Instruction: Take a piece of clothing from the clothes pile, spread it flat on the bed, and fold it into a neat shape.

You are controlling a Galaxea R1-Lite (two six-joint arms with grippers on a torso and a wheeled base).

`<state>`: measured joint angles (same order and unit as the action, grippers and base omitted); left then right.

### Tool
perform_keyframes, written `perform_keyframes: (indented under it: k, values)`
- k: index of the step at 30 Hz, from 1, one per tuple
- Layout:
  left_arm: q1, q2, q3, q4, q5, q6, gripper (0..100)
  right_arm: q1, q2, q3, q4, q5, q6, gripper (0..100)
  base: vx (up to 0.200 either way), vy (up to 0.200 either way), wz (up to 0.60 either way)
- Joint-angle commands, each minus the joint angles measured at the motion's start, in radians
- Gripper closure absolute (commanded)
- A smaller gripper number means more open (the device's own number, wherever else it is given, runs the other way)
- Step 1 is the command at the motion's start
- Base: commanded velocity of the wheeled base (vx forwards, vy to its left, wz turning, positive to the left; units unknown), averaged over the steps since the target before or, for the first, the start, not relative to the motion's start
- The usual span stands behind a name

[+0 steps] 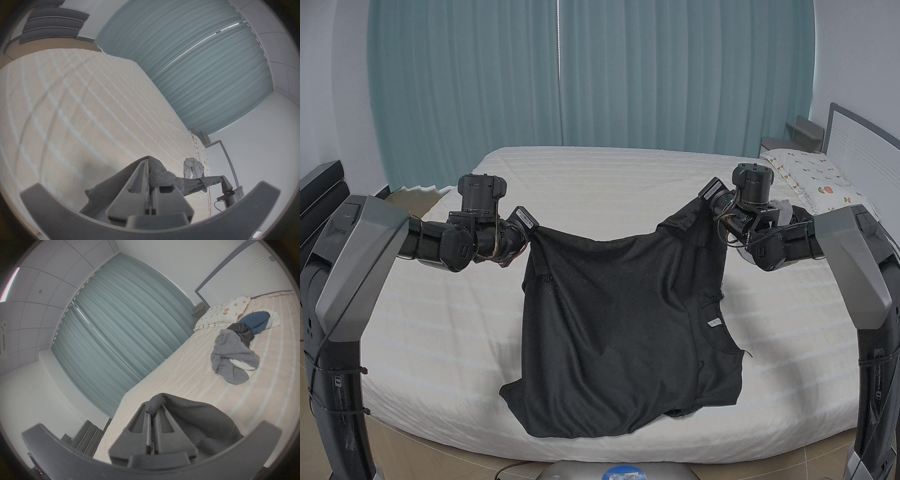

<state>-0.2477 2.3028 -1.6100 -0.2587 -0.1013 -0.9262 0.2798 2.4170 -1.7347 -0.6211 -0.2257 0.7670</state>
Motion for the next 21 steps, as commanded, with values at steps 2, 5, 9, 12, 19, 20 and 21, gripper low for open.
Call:
perform_keyframes:
  k: [2, 5, 9, 12, 19, 20, 21]
  values:
    - [0.008, 0.095, -0.033, -0.017, 0.000, -0.003, 0, -0.004, 0.096, -0.011, -0.002, -0.003, -0.002, 0, 0.000, 0.000, 0.00]
    - [0.010, 0.167, -0.080, -0.019, 0.006, 0.000, 0, -0.001, 0.143, -0.016, -0.002, -0.003, -0.005, 0, 0.000, 0.000, 0.00]
    - [0.018, 0.256, -0.153, -0.007, 0.087, 0.000, 0, -0.008, 0.188, -0.016, 0.018, -0.003, -0.009, 0, 0.000, 0.000, 0.00]
    - [0.022, 0.296, -0.189, 0.007, 0.158, 0.001, 0, -0.033, 0.197, -0.011, 0.073, -0.003, -0.015, 0, 0.000, 0.000, 0.00]
    - [0.047, 0.339, -0.238, 0.004, 0.307, 0.185, 0, -0.083, 0.249, -0.071, 0.078, -0.003, -0.061, 0, 0.000, 0.000, 0.00]
    - [0.051, 0.337, -0.249, -0.001, 0.316, 0.182, 0, -0.090, 0.249, -0.082, 0.052, -0.006, -0.045, 0, 0.000, 0.000, 0.00]
    - [0.057, 0.334, -0.261, -0.001, 0.316, 0.168, 0, -0.094, 0.248, -0.094, 0.009, -0.009, -0.025, 0, 0.000, 0.000, 0.00]
